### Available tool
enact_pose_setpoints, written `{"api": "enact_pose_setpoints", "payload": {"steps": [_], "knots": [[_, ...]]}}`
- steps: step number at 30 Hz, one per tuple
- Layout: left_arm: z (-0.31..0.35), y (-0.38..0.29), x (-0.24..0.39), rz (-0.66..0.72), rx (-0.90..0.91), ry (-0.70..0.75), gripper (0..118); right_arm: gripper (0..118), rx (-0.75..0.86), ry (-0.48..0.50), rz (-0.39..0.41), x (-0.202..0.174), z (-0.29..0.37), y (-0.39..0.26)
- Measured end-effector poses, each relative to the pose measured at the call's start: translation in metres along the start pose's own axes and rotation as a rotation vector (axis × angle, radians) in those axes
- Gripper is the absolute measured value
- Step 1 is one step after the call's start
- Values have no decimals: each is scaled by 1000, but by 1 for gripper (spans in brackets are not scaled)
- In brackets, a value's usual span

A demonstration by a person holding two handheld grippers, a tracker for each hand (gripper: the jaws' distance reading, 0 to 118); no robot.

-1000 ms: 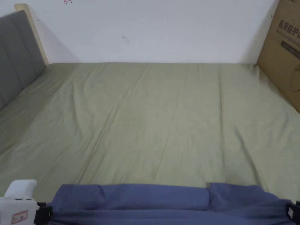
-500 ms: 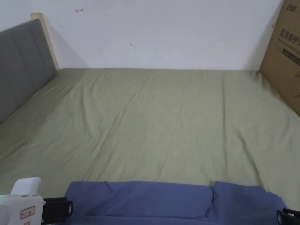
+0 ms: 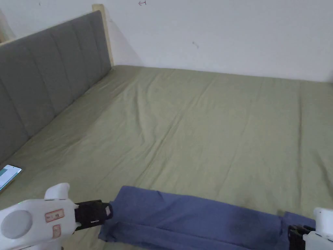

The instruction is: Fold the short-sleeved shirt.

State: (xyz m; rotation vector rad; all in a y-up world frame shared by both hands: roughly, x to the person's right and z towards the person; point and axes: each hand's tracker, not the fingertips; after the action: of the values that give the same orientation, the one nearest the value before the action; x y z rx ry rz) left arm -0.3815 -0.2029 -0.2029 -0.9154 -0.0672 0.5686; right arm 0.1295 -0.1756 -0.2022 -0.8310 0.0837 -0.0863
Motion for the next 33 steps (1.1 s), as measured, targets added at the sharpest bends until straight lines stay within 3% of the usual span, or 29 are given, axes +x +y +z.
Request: {"api": "enact_pose_setpoints", "payload": {"steps": [1,8,9,11,12,13,15,18,22,28,33], "knots": [[-7,1,5,6,-26,-17,113,0,-5,9,6,-6,-2,1],[-85,-1,-13,169,-164,-148,108,0,-51,36,36,-15,-22,5],[-91,-3,-16,233,-193,-140,99,0,-56,35,38,-16,-24,5],[-89,2,-21,254,-108,-78,62,0,-74,35,41,-16,-28,4],[-88,3,-23,272,-89,-60,29,0,-84,31,44,-20,-30,1],[-92,3,-29,295,-113,-123,7,0,-97,28,52,-19,-34,1],[-91,3,-34,390,-133,-182,7,0,-117,26,59,-18,-41,0],[-88,8,-29,310,-129,-126,7,0,-130,35,57,-17,-40,-3],[-70,21,21,89,-86,-3,7,0,-129,36,51,-11,-37,-4],[-38,24,164,-379,-4,-3,7,0,-99,44,-36,11,-25,-4],[-43,-23,274,-716,38,-93,7,0,-95,-8,-74,38,-15,-9]]}}
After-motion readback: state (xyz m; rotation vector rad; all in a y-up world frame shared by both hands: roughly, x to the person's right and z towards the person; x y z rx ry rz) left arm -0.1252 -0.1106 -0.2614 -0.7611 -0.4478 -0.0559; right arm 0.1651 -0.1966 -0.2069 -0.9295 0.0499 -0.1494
